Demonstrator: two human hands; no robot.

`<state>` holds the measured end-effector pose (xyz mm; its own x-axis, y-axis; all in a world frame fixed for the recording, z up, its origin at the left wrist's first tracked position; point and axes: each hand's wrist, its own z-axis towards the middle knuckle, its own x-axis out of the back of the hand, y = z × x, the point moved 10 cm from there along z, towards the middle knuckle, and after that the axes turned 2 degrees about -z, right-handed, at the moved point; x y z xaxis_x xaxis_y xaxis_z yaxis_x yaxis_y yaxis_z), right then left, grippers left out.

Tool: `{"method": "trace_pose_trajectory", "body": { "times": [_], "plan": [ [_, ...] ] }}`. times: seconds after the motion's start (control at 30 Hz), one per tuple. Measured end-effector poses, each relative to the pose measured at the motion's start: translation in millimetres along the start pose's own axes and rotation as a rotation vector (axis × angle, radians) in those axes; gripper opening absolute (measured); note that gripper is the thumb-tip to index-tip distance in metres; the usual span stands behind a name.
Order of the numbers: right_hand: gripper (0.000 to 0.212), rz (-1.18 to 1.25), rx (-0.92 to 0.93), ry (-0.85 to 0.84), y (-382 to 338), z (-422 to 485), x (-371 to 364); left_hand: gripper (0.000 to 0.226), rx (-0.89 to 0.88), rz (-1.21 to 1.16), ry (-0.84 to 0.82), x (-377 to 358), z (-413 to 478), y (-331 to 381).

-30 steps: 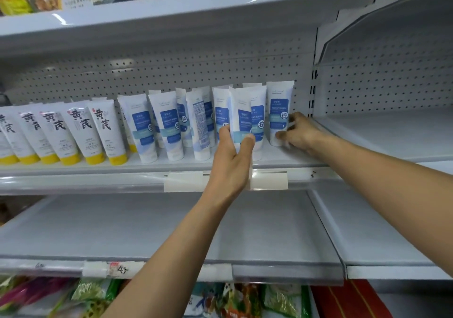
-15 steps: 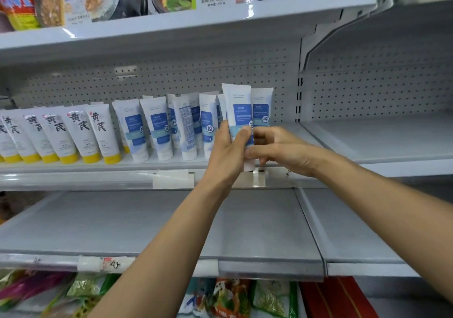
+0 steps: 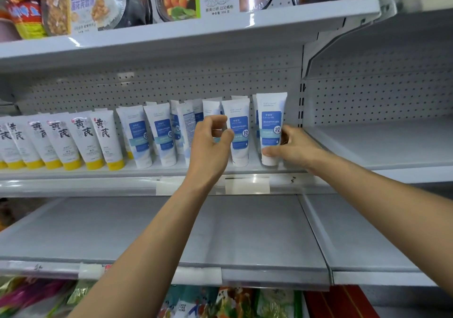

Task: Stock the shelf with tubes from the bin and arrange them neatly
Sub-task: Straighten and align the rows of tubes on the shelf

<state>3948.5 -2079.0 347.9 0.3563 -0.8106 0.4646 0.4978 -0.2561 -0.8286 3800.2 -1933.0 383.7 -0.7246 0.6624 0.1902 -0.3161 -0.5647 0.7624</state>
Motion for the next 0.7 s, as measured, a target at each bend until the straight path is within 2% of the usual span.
{"method": "trace_pose_trajectory", "body": {
  "times": [0.23, 0.4, 0.5, 0.57, 0.63, 0.7],
  "plan": [
    [0.046, -0.031, 0.014, -0.013, 5.9, 10.9, -12.6, 0.016, -0.058, 0.085, -0.07, 10.3, 14.2, 1.7],
    [0.038, -0.044, 0.013, -0.021, 8.8, 13.6, -11.6, 0.021, -0.141, 0.191, -0.112, 13.9, 26.3, 7.6],
    [0.042, -0.043, -0.004, -0.007, 6.6, 15.7, -3.8, 0.022, -0.216, 0.25, -0.143, 16.8, 37.4, 18.7],
    [0.04, -0.026, 0.002, 0.016, -3.6, 16.2, 4.4, 0.021, -0.26, 0.283, -0.178, 20.3, 47.5, 26.0],
    [0.026, -0.009, 0.036, 0.059, -20.8, 16.6, 16.2, 0.02, -0.309, 0.308, -0.206, 27.0, 60.7, 34.6],
    [0.023, -0.022, 0.064, 0.167, -37.5, 17.6, 37.0, 0.019, -0.347, 0.326, -0.232, 34.5, 77.8, 43.6]
  ]
}}
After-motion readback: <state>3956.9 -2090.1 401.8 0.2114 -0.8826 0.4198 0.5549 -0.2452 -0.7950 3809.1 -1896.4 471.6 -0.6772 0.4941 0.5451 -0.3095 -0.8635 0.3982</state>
